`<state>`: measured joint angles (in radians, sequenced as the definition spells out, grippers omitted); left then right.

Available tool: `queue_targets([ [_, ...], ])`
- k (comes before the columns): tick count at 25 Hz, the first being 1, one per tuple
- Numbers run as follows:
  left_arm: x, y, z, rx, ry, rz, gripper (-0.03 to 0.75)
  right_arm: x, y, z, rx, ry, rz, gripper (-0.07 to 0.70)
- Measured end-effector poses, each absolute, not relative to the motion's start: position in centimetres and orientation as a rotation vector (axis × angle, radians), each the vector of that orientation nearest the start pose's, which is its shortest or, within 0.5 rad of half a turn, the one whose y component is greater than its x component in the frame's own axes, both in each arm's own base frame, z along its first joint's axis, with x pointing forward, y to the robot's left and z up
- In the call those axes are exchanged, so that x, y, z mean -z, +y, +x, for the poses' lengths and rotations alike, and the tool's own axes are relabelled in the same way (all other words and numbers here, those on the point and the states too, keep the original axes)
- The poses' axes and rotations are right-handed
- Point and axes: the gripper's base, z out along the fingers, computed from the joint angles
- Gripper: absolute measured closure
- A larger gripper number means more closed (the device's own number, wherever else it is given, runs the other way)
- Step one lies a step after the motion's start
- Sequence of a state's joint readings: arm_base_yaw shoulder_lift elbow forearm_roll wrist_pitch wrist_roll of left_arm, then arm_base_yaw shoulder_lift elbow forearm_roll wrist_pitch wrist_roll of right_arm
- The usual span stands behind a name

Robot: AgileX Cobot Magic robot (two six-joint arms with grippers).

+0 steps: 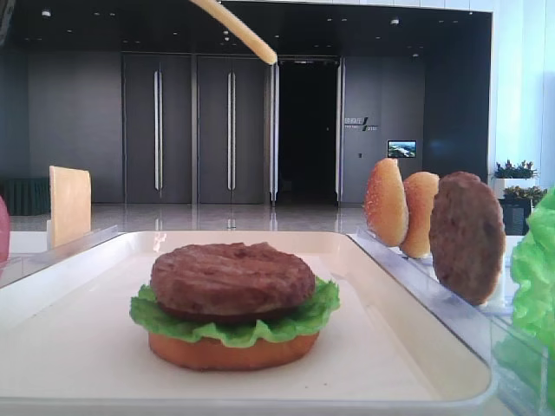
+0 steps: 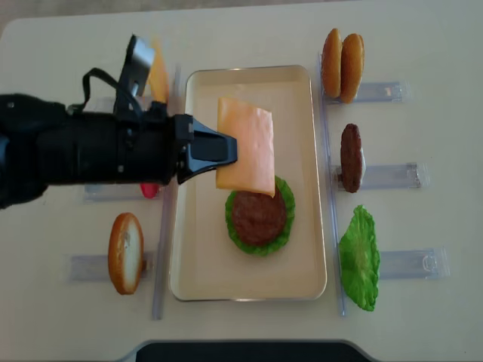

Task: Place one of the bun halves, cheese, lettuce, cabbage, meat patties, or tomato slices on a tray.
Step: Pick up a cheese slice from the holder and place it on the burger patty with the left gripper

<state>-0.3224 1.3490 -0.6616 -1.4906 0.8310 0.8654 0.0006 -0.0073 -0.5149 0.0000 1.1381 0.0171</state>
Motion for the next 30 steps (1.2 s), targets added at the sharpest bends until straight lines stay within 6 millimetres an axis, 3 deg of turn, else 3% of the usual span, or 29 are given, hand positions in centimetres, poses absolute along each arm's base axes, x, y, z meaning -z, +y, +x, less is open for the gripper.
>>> queue_targets([
  [8, -23.4, -13.3, 19.8, 1.583, 2.281, 0.170, 0.694, -27.5, 0.0, -1.1, -0.011, 2.099, 0.017, 0.217],
  [15, -20.6, -12.9, 21.1, 1.722, 2.315, 0.112, 0.694, -27.5, 0.0, -1.1, -0.011, 2.099, 0.017, 0.217],
  [30, -17.1, -12.9, 22.3, 1.632, 2.424, 0.063, 0.694, -27.5, 0.0, -1.1, -0.011, 2.099, 0.017, 0.217],
])
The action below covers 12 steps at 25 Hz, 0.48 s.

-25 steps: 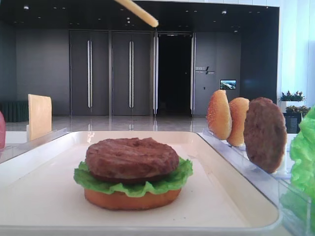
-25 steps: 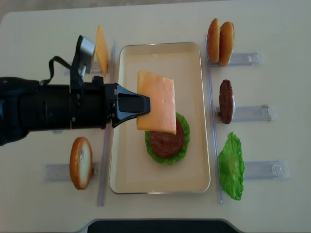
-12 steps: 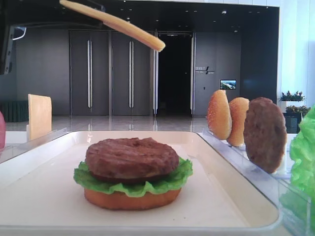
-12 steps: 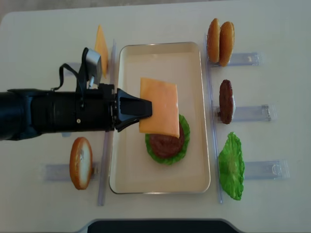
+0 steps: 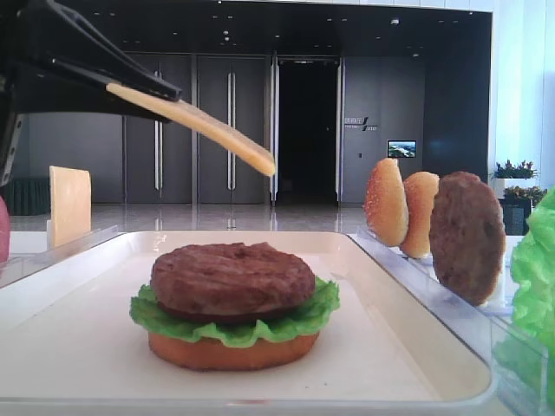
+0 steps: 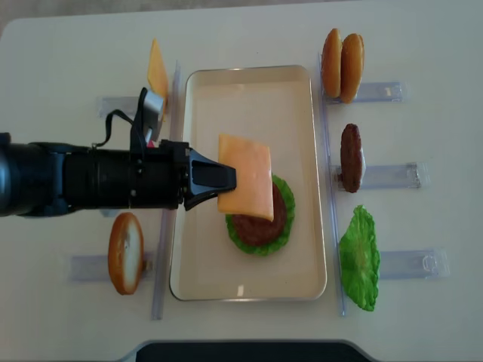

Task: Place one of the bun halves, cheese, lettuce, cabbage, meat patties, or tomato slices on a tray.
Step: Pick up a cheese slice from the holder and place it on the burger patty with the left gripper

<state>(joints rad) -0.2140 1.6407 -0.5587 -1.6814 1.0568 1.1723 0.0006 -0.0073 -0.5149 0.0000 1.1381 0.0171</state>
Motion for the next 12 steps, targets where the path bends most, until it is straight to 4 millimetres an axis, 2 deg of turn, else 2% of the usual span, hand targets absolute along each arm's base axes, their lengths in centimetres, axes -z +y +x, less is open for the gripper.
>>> queue_targets([
  [12, -14.3, -13.1, 22.7, 1.639, 2.476, 0.066, 0.694, -27.5, 0.0, -1.1, -0.011, 2.099, 0.018, 0.217],
])
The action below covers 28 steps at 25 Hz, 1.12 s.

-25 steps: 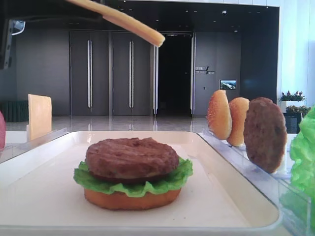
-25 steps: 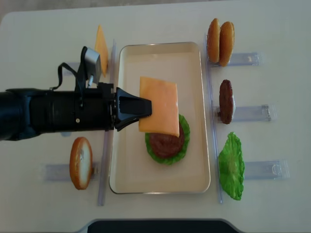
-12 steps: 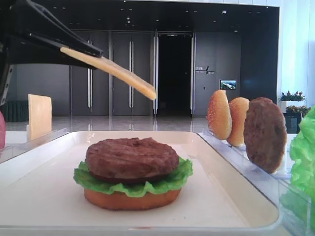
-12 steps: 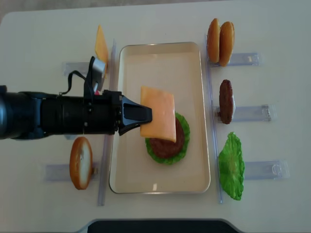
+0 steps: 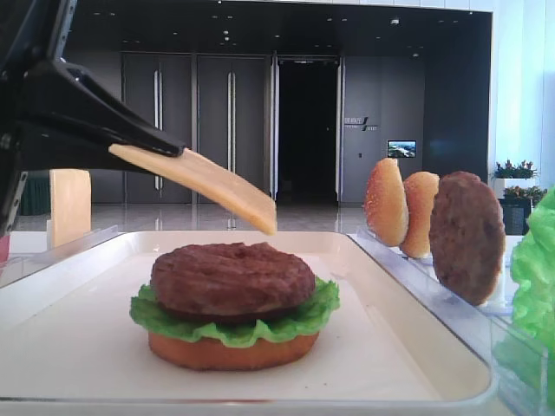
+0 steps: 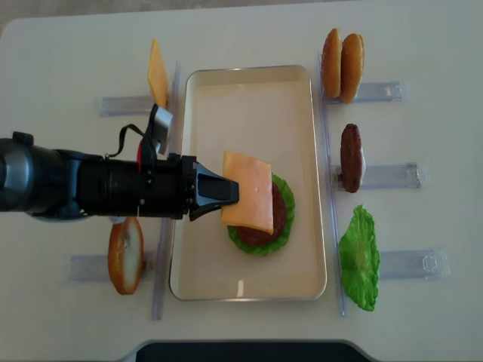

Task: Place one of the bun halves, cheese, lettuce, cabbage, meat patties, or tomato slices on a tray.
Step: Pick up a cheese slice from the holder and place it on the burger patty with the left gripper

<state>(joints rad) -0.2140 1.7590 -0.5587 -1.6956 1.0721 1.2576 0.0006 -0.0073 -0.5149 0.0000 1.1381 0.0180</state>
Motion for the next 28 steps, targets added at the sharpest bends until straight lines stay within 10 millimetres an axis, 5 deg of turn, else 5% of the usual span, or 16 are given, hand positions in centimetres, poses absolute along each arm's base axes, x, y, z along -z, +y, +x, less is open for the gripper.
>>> queue_targets([
  [28, -13.59, -13.19, 22.69, 1.643, 2.433, 0.191, 0.694, -27.51, 0.00, -1.11, -0.011, 2.099, 0.018, 0.217],
])
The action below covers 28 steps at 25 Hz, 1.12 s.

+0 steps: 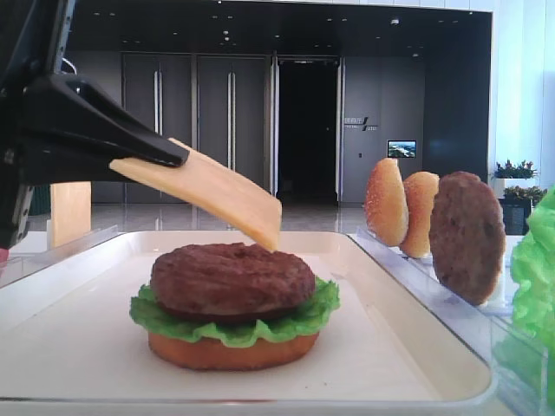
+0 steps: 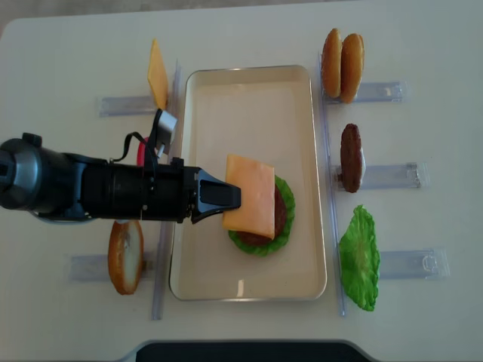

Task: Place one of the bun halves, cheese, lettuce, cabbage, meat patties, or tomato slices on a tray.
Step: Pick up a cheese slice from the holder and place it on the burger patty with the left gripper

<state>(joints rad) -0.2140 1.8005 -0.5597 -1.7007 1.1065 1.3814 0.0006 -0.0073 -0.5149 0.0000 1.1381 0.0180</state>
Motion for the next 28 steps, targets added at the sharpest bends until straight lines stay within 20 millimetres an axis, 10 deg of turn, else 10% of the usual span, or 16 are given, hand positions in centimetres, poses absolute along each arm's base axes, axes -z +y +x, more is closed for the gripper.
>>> queue_targets([
  [28, -13.3, -14.5, 22.9, 1.528, 2.479, 0.267, 0.694, -27.5, 0.0, -1.1, -0.011, 2.100, 0.018, 0.217],
])
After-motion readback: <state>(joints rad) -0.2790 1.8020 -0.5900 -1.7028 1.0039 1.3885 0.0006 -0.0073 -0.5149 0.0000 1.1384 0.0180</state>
